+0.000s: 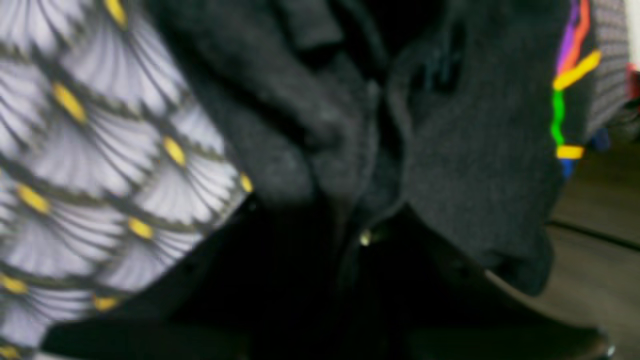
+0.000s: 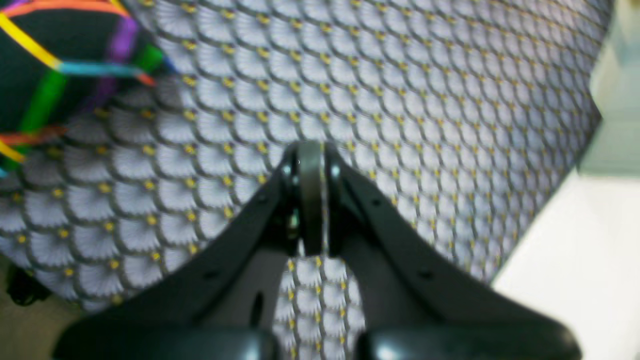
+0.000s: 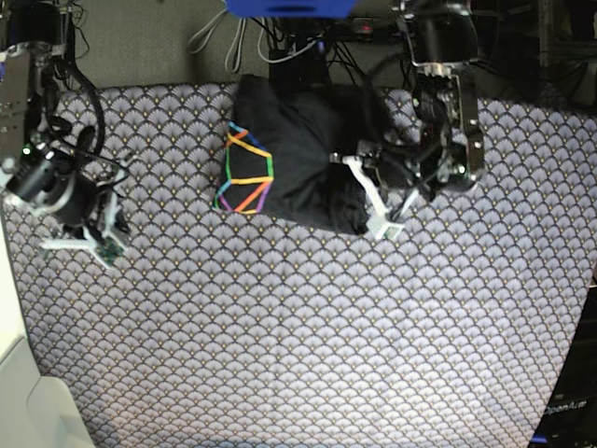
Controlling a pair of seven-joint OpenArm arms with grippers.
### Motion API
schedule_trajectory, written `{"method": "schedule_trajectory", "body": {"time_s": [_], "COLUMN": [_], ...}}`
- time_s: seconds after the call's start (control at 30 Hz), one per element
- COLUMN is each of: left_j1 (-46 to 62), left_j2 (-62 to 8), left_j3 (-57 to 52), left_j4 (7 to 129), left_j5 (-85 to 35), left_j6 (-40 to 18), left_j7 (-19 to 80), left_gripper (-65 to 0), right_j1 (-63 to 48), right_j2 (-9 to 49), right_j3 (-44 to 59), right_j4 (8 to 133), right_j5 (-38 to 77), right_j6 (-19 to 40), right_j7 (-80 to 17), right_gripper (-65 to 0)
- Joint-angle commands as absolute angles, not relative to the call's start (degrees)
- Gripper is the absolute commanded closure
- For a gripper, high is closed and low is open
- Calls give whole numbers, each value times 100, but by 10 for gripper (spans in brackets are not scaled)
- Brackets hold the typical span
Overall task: Fold the T-shirt properly
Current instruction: 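Roll the bundle over toward the printed end with the left gripper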
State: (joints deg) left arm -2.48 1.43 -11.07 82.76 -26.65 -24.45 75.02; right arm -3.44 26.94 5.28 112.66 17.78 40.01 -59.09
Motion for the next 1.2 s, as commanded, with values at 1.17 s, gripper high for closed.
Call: {"method": "schedule_trajectory", "body": {"time_s": [1.17], "left_j1": [-2976], "left_j2": [163], "left_j3": [5640], "left_j4": [6976], "left_j5": [2202], "left_j6": [-1859], "left_j7": [4963], "left_gripper": [-5], "right_j1": [-936], "right_j2": [2993], "right_j3": [2387], "right_j4": [11310], "right_j5": [1780], "right_j6": [4000], "right_j7": [-5851], "right_gripper": [0]}}
